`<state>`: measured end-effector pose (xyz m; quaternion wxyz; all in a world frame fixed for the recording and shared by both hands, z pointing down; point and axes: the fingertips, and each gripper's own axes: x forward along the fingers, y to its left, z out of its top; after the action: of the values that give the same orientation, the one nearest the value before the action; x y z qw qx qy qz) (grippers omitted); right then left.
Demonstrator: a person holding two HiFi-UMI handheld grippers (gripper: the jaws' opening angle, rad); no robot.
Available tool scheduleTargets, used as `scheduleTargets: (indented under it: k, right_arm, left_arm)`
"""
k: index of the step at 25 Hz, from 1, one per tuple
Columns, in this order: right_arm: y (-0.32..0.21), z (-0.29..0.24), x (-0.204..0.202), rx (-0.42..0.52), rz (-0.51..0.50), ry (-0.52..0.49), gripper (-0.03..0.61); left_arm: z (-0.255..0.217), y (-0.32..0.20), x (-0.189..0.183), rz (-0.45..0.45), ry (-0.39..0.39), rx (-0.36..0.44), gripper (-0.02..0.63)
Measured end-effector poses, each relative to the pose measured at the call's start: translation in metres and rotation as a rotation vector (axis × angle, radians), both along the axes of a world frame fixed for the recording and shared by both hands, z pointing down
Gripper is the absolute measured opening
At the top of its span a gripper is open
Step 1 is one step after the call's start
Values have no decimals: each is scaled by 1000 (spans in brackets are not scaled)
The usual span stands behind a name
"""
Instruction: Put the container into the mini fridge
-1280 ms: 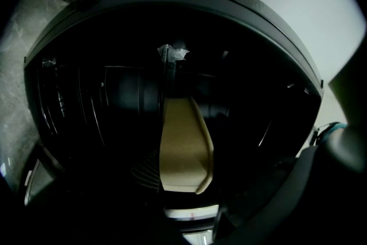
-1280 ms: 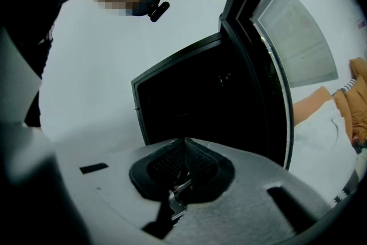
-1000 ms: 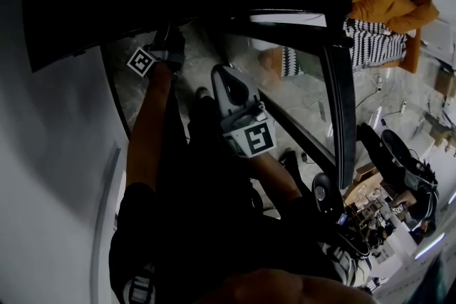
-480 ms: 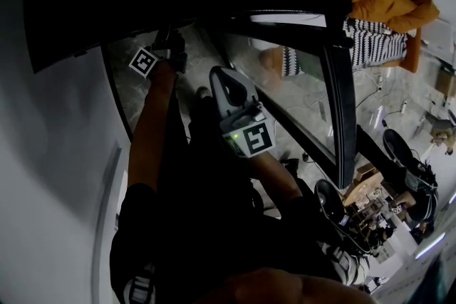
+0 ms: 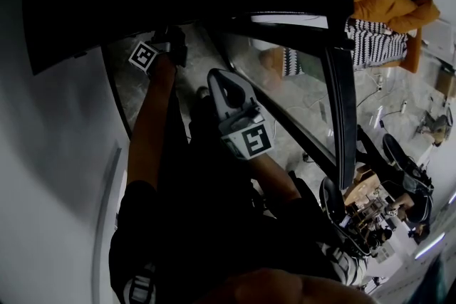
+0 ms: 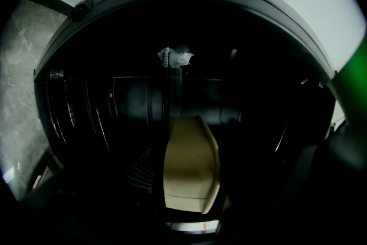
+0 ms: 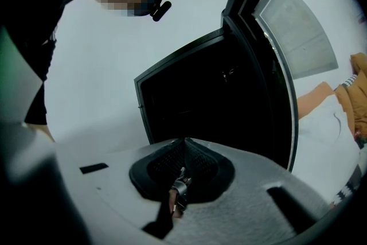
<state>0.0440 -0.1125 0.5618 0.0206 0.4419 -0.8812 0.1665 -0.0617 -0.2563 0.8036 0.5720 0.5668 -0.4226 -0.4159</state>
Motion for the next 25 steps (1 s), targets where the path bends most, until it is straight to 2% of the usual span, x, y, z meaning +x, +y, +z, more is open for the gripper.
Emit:
scheduleTargets:
  k: [6, 11, 19, 25]
  right_arm:
    - [-4, 2, 10, 28, 13, 41, 2]
    - [-11, 4, 21, 29, 63, 51, 2]
    - [-17, -3, 23, 52, 92, 41, 2]
    - [-14, 8, 23, 7, 89, 72, 2]
  left_arm:
    - [2, -6, 8, -6, 26, -6, 261]
    - [-12, -6, 10, 16, 45, 31, 270]
    - [-9, 5, 0, 40, 17, 28, 284]
    - [-16, 18, -4, 60, -45, 40, 287]
